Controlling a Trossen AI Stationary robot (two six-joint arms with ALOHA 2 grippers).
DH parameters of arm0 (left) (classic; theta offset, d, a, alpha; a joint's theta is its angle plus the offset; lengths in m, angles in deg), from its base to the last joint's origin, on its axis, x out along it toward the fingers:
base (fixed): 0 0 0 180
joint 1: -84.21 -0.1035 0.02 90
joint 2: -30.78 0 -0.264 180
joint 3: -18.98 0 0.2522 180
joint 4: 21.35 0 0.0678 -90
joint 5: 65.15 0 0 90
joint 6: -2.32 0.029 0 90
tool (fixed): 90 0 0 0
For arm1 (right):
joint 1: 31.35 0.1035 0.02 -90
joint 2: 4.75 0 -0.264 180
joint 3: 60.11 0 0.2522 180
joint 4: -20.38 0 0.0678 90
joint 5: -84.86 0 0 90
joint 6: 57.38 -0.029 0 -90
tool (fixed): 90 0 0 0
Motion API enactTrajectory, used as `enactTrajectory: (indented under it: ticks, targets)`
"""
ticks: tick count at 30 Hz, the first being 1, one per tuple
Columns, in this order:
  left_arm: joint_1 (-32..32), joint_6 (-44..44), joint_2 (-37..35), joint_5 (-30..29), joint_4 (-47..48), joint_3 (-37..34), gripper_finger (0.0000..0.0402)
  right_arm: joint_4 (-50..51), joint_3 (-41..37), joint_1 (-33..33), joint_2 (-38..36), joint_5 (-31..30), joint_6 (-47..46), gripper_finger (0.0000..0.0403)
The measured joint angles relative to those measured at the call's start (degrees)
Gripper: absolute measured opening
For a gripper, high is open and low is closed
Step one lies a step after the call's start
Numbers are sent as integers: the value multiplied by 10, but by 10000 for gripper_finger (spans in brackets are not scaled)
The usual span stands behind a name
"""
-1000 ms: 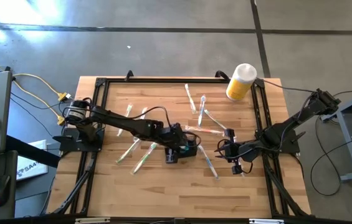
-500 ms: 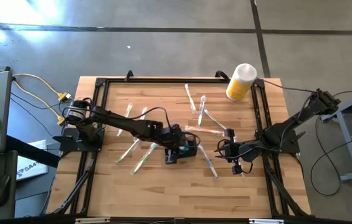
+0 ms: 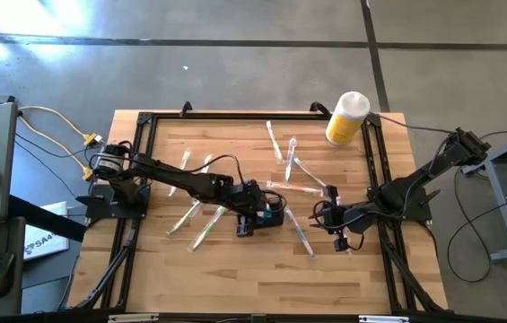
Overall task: Pick & Place toothbrushing station
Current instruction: Put the mouthwash bottle into the wire organizer
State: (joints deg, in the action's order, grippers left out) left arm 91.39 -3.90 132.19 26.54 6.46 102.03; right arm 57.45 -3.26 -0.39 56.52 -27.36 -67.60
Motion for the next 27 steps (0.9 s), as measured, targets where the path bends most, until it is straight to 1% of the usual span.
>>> enactTrajectory:
  ticks: [2, 7, 10, 27]
  targets:
    - [0, 0, 0, 4, 2, 0, 95, 0, 0, 0, 0, -1, 0, 83]
    - [0, 2, 0, 5, 4, 0, 129, 0, 0, 0, 0, -1, 0, 83]
    - [0, 2, 0, 4, 4, -1, 141, 0, 0, 0, 0, -1, 0, 83]
    - [0, 4, 0, 5, 4, 1, 148, 0, 0, 0, 0, -1, 0, 83]
